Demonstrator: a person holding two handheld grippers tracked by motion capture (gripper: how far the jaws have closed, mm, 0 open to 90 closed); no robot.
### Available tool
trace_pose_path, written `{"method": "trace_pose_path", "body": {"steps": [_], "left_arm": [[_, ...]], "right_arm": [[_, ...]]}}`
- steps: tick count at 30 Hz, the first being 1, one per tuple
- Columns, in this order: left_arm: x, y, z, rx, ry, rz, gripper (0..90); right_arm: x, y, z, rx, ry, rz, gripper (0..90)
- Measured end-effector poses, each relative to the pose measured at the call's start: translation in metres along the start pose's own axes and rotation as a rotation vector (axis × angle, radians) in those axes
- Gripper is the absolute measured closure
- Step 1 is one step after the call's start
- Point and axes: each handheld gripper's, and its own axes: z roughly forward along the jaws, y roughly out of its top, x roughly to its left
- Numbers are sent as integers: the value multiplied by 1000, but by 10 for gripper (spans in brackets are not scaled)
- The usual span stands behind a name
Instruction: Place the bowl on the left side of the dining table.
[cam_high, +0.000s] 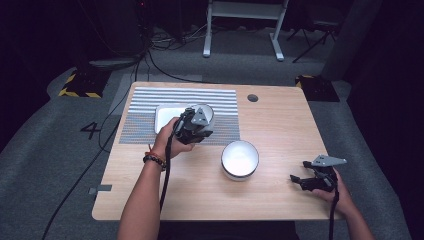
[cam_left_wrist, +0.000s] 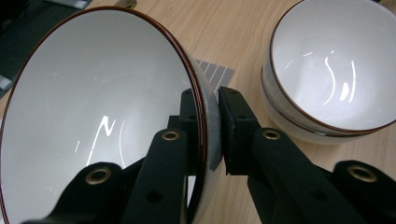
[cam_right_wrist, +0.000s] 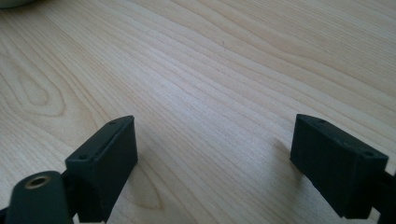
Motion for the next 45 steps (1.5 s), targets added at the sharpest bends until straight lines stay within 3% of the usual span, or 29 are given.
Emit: {"method": "trace_pose_path", "body": {"steps": [1, 3, 18, 22, 23, 24, 27, 34, 36, 45], "left_arm": [[3, 0, -1, 16, -11, 15, 803], [3, -1, 0, 7, 6, -5, 803], [21, -4, 2, 41, 41, -28, 804], [28, -6, 3, 57, 80, -34, 804], [29, -6, 3, 60, 67, -45, 804], [30, -7, 4, 63, 90, -37, 804], [35, -9, 5, 83, 85, -42, 804], [46, -15, 8, 115, 124, -54, 804], [50, -17, 8, 111, 115, -64, 805], [64, -22, 13, 123, 161, -112, 805]], "right_arm": [[0, 0, 0, 0, 0, 0, 148], [0, 0, 0, 1, 0, 1, 148], [0, 0, 0, 0, 0, -1, 148], [0, 0, 0, 0, 0, 0, 148], [0, 0, 0, 1, 0, 2, 148], [0, 0, 0, 0, 0, 0, 148], [0, 0, 0, 0, 0, 0, 148], [0, 0, 0, 1, 0, 1, 148], [0, 0, 0, 0, 0, 0, 148], [0, 0, 0, 1, -1, 1, 148]]}}
